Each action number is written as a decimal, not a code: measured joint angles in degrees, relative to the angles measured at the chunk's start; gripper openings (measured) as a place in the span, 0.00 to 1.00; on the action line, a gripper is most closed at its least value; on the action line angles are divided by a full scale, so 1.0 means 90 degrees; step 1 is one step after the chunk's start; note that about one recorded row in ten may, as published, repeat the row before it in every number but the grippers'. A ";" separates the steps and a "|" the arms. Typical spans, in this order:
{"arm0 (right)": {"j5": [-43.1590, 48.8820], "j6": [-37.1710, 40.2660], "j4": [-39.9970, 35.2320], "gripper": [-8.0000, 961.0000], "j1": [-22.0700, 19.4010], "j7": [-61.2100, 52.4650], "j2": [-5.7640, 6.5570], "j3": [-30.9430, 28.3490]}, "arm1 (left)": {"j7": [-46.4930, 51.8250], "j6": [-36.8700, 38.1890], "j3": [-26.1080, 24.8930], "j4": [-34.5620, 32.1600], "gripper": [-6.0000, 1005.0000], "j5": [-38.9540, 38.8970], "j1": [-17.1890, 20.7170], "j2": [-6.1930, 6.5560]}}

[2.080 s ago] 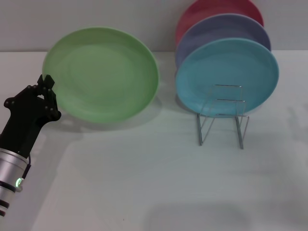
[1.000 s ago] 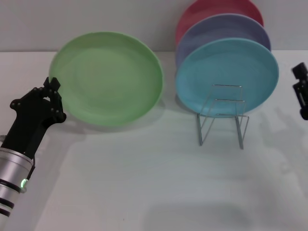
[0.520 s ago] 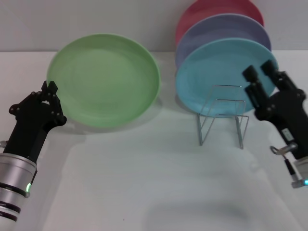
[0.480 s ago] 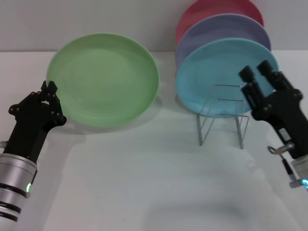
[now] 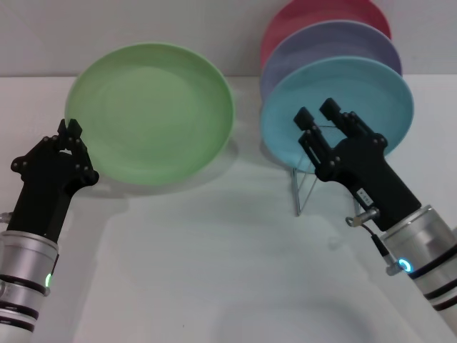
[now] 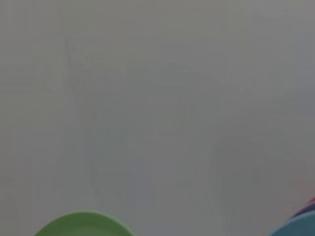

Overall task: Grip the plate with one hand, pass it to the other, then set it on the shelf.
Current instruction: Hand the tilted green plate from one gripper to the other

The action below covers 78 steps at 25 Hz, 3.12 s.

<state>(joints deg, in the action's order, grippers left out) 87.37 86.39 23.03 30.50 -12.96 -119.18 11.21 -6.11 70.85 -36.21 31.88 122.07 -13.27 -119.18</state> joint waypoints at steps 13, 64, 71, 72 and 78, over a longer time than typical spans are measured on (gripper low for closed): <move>0.0243 -0.0662 0.0418 0.50 0.0340 0.0242 0.0000 -0.0090 | -0.0254 0.0056 0.0173 0.0212 0.04 -0.0411 0.0111 0.0001; 0.1445 -0.3493 0.1738 0.50 0.0564 0.2767 0.0000 -0.2889 | -0.2083 0.0501 0.1088 0.0776 0.04 -0.1835 0.0183 0.0000; 0.1445 -0.3636 0.1736 0.49 0.0633 0.2777 0.0005 -0.2953 | -0.2155 0.0545 0.1154 0.0809 0.04 -0.1911 0.0193 0.0001; 0.1445 -0.3636 0.1736 0.48 0.0633 0.2777 0.0005 -0.2953 | -0.2187 0.0545 0.1156 0.0820 0.04 -0.1923 0.0194 0.0001; 0.1498 -0.3715 0.1705 0.46 0.0651 0.2787 0.0000 -0.3064 | -0.2242 0.0554 0.1229 0.0837 0.04 -0.1965 0.0168 0.0001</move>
<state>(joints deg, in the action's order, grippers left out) 100.86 52.95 38.38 36.36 12.12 -119.18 -16.37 -26.28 75.84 -25.15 39.41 104.39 -11.76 -119.18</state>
